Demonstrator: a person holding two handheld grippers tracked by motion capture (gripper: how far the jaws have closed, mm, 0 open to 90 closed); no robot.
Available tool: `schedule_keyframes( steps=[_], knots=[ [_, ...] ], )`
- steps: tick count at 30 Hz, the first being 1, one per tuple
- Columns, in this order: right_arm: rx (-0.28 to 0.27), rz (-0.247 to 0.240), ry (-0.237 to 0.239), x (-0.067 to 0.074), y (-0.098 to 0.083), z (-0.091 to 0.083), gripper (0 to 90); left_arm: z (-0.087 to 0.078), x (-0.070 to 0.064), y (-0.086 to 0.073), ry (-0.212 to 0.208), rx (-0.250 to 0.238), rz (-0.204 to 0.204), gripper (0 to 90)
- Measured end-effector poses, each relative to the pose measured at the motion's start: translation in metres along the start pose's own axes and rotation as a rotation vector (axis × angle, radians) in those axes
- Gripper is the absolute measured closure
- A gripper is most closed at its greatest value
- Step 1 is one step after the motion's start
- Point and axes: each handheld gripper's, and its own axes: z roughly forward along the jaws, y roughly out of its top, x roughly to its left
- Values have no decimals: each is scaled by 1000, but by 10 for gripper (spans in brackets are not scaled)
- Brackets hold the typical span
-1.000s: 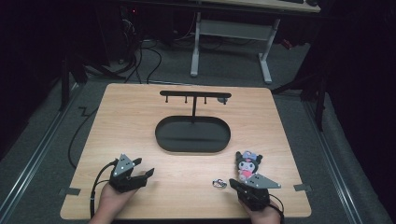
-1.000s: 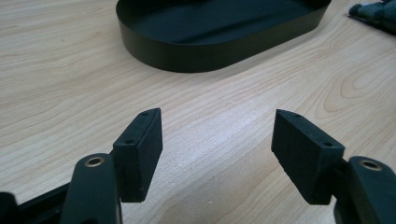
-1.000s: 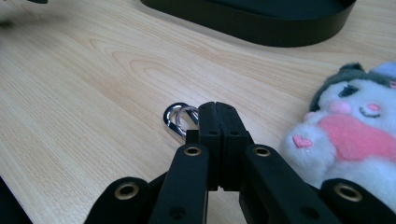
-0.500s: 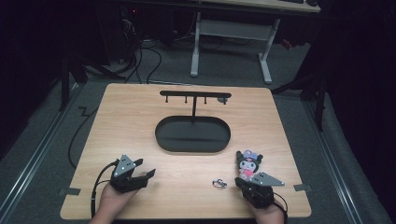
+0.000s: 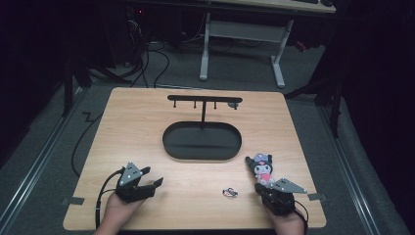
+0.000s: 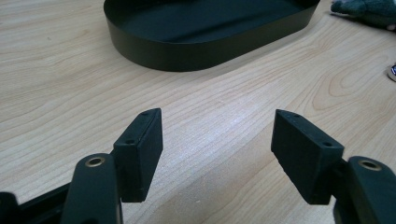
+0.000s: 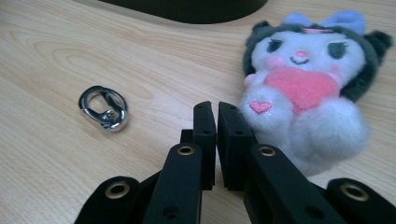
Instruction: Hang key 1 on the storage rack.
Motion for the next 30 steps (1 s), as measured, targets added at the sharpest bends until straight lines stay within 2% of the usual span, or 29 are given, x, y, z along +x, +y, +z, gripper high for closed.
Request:
schedule_keyframes(
  steps=[10,25,30],
  knots=[
    [-4,36,-32,-16,-3,-3,854,0,0,0,-5,3,3,351],
    [0,28,-19,-15,-3,-3,829,0,-1,0,-6,1,1,352],
    [7,19,-7,-13,-3,-2,799,1,-4,1,-10,4,14,352]
  ],
)
